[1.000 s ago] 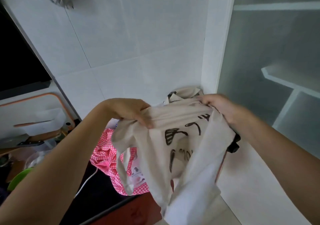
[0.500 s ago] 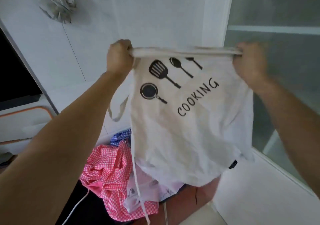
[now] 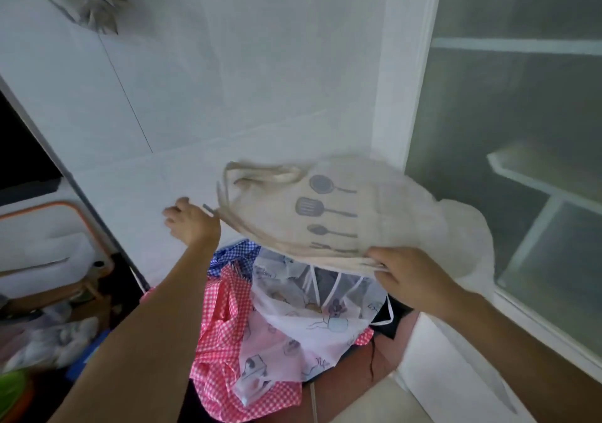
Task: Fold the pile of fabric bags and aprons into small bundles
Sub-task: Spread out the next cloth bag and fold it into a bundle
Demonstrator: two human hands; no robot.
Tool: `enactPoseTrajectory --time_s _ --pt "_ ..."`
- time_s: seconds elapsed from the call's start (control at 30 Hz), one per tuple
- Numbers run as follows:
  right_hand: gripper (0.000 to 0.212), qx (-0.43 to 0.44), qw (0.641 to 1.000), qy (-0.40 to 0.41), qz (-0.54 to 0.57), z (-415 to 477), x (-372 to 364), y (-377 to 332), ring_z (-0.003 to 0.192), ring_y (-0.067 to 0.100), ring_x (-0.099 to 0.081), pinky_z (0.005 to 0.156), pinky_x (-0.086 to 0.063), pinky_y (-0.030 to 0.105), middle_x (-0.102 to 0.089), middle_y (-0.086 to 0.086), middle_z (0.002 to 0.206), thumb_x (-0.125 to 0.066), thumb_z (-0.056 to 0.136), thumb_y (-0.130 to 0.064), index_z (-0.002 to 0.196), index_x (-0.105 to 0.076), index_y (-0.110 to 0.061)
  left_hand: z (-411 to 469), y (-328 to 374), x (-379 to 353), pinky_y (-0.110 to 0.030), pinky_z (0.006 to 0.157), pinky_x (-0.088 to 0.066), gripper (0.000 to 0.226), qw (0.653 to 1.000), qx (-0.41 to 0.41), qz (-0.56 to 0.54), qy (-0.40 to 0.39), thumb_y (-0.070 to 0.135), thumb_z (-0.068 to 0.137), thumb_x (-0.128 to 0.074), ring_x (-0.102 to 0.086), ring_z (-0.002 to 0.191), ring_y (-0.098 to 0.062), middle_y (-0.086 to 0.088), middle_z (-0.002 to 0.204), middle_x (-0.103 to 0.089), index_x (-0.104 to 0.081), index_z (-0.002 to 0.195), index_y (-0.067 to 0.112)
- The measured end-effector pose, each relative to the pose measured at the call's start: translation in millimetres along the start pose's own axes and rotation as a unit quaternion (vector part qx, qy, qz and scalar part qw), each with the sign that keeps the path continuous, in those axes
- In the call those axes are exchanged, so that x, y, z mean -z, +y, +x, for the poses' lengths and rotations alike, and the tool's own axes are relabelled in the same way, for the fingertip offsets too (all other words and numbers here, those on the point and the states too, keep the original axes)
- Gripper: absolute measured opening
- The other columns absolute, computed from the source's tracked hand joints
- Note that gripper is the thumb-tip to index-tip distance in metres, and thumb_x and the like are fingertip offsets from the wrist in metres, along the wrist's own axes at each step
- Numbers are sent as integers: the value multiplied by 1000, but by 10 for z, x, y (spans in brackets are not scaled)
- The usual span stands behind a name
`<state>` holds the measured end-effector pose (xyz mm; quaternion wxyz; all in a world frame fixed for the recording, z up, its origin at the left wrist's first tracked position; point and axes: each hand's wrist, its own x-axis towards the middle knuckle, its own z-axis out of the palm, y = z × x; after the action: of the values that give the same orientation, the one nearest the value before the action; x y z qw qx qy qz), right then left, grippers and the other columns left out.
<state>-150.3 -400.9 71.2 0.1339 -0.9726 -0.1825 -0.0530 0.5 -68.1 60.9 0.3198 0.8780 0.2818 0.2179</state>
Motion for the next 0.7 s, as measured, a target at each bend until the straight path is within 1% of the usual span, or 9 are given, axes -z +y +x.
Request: enactPoseTrajectory --time_s 0.07,0.1,0.17,0.23,0.33,0.43,0.57,0.63,0.7 --pt "25 -9 998 -28 61 73 -393 -162 87 29 -63 69 -39 34 -68 10 93 -49 95 -23 115 -58 -12 -148 -364 -147 -44 94 -45 48 977 140 -21 -159 26 90 -61 -50 112 -40 -25 131 -45 -45 125 -3" --pt "25 -14 995 -33 91 113 -612 -268 88 30 -63 69 -39 33 -68 11 93 -48 97 -26 114 -59 -11 -269 -528 -213 -44 86 -49 49 935 221 -100 -258 36 92 -58 -57 101 -39 -25 118 -54 -49 117 -6" --pt "27 -20 988 -41 146 186 -976 -480 94 32 -63 71 -38 30 -69 13 99 -47 97 -26 112 -61 -9 -569 -721 -283 -44 73 -50 75 803 359 -261 -398 62 89 -49 -59 87 -37 -25 99 -59 -51 109 -10" --pt "33 2 978 -79 192 228 -1290 -723 105 30 -61 81 -42 27 -66 12 114 -45 97 -21 125 -58 -11 -780 -889 -416 -44 72 -52 85 753 374 -277 -464 71 78 -56 -60 93 -37 -25 104 -61 -55 107 -9" --pt "42 16 959 -120 255 247 -1545 -1047 117 21 -56 94 -37 17 -60 5 130 -44 96 -10 136 -51 -16 -860 -1121 -560 -43 80 -55 82 769 341 -168 -514 52 57 -84 -67 89 -31 -19 108 -65 -60 116 0" --pt "45 24 930 -174 322 255 -1690 -1206 115 19 -56 98 -40 23 -59 6 130 -46 94 -12 139 -47 -17 -906 -1259 -544 -28 53 -53 44 818 276 -23 -504 40 82 -71 -63 65 -23 -14 90 -64 -61 100 2" --pt "57 46 821 -434 367 455 -1751 -923 104 3 -56 96 -46 27 -59 -6 120 -69 86 -18 138 -48 -18 -888 -1398 -490 -12 35 -39 14 901 186 -54 -388 8 85 -69 -52 39 -4 -12 77 -59 -61 75 0" --pt "36 29 875 -340 344 718 -1706 -681 93 2 -61 92 -49 26 -65 -4 109 -70 85 -14 121 -64 -12 -830 -1413 -444 -14 32 -37 8 911 184 -89 -359 -4 82 -65 -49 32 -6 -11 68 -58 -62 75 -1" --pt "30 -72 932 -131 330 1068 -1604 -395 89 14 -62 87 -47 30 -66 2 107 -71 84 -13 113 -66 -7 -779 -1425 -427 -15 31 -35 16 912 172 -70 -367 -11 78 -63 -50 41 -15 -7 57 -55 -61 72 3"
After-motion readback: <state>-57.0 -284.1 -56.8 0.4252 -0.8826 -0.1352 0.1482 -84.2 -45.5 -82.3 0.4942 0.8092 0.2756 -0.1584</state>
